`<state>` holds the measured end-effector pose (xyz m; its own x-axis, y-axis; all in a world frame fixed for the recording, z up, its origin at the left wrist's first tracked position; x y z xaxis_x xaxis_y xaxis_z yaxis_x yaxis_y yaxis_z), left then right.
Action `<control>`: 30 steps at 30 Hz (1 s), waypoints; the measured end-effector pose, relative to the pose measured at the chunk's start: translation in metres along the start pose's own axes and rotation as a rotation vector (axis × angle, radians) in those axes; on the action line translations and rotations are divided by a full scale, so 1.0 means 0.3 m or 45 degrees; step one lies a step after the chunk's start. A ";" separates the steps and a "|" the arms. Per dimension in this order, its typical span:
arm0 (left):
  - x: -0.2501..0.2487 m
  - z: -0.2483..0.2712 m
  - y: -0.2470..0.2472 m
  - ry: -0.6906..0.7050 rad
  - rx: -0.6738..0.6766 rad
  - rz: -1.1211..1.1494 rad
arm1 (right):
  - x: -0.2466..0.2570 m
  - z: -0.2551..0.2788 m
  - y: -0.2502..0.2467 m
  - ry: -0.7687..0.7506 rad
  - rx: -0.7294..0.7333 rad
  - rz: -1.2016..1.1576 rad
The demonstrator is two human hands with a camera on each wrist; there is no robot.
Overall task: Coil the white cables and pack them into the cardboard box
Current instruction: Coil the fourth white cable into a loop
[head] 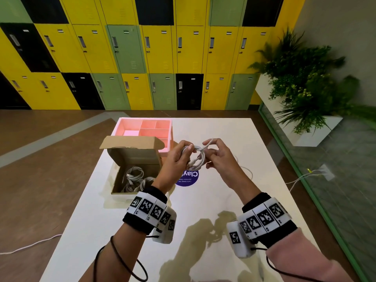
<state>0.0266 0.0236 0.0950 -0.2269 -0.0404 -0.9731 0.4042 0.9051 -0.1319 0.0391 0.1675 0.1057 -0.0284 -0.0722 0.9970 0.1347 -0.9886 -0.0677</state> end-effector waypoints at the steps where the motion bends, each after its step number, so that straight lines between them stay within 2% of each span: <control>1: 0.003 0.001 -0.002 0.005 -0.009 -0.036 | 0.004 0.008 0.008 0.010 0.033 0.043; 5: 0.009 0.003 -0.010 0.049 -0.089 -0.158 | 0.010 0.021 0.031 0.066 0.100 0.181; 11: 0.014 0.002 -0.023 0.107 -0.193 -0.305 | 0.028 0.036 0.054 0.104 0.210 0.151; 13: 0.013 0.002 -0.020 0.137 -0.203 -0.371 | 0.033 0.037 0.055 0.140 0.169 0.177; 17: 0.015 -0.002 -0.011 0.166 -0.224 -0.447 | 0.023 0.018 0.042 0.220 -0.046 0.204; 21: 0.011 0.006 -0.006 0.175 -0.220 -0.426 | 0.007 0.006 0.039 0.287 -0.086 0.200; 23: 0.007 0.009 -0.003 0.189 -0.204 -0.401 | 0.003 0.007 0.042 0.323 -0.042 0.123; 28: 0.014 0.011 -0.001 0.154 -0.136 -0.236 | -0.013 0.026 0.070 0.388 0.251 -0.277; 30: 0.015 0.014 -0.001 0.130 -0.109 -0.132 | -0.021 0.024 0.075 0.396 0.331 -0.331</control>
<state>0.0291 0.0213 0.0900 -0.3541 -0.0959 -0.9303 0.2984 0.9311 -0.2096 0.0493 0.1466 0.0983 -0.3838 0.0977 0.9182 0.3255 -0.9162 0.2336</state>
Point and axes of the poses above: each hand's wrist, its own z-axis away from the middle knuckle, its own y-axis out of the palm, x = y × z, the point moved 3 cm from there along -z, towards the middle knuckle, and after that the axes turned 8 degrees about x, right-handed, at the moved point
